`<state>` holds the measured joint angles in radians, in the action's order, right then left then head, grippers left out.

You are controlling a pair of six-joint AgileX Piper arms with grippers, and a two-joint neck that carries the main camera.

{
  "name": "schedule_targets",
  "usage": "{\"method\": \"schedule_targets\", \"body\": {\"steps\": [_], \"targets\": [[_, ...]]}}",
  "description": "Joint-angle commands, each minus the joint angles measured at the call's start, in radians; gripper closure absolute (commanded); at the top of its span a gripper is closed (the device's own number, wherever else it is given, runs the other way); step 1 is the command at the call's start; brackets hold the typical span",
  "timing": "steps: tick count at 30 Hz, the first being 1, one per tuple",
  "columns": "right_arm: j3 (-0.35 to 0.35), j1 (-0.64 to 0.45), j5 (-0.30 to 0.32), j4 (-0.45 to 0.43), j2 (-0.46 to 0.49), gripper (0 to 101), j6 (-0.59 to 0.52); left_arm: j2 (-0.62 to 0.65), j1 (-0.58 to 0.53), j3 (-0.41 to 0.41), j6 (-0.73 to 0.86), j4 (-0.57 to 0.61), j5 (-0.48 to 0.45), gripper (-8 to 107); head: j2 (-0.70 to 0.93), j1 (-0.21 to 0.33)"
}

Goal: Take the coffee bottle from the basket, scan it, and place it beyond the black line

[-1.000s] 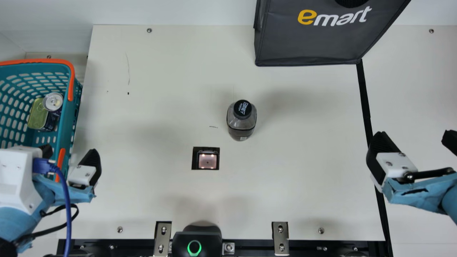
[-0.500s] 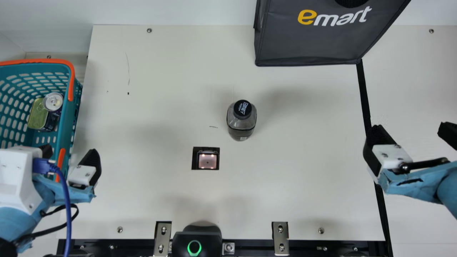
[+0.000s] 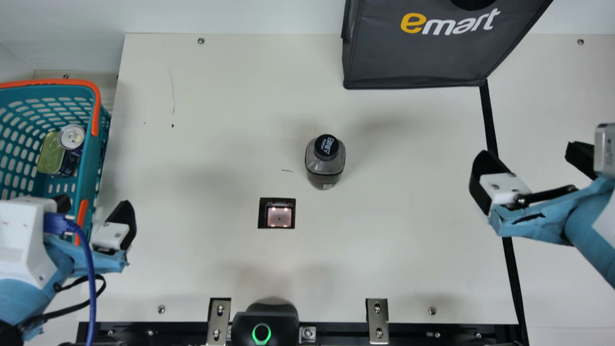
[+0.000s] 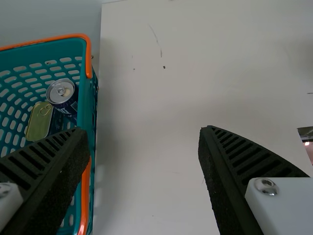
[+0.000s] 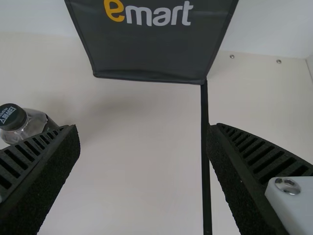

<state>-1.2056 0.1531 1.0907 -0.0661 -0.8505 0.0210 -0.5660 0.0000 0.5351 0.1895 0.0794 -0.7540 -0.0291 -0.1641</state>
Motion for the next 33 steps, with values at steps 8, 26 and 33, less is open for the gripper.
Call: {"method": "schedule_targets", "body": {"steps": [8, 26, 33], "targets": [[0.011, 0.089, -0.026, -0.041, -0.032, 11, 0.055, 0.000, 0.000, 0.000, 0.000, 0.000, 0.000, 9, 0.002, 0.026], [0.034, 0.279, -0.084, -0.100, -0.114, 11, 0.155, 0.000, 0.000, 0.000, 0.000, 0.000, 0.000, 9, 0.002, 0.026], [0.028, 0.337, -0.112, -0.113, -0.159, 11, 0.180, 0.000, 0.000, 0.000, 0.000, 0.000, 0.000, 9, 0.002, 0.026]]}}
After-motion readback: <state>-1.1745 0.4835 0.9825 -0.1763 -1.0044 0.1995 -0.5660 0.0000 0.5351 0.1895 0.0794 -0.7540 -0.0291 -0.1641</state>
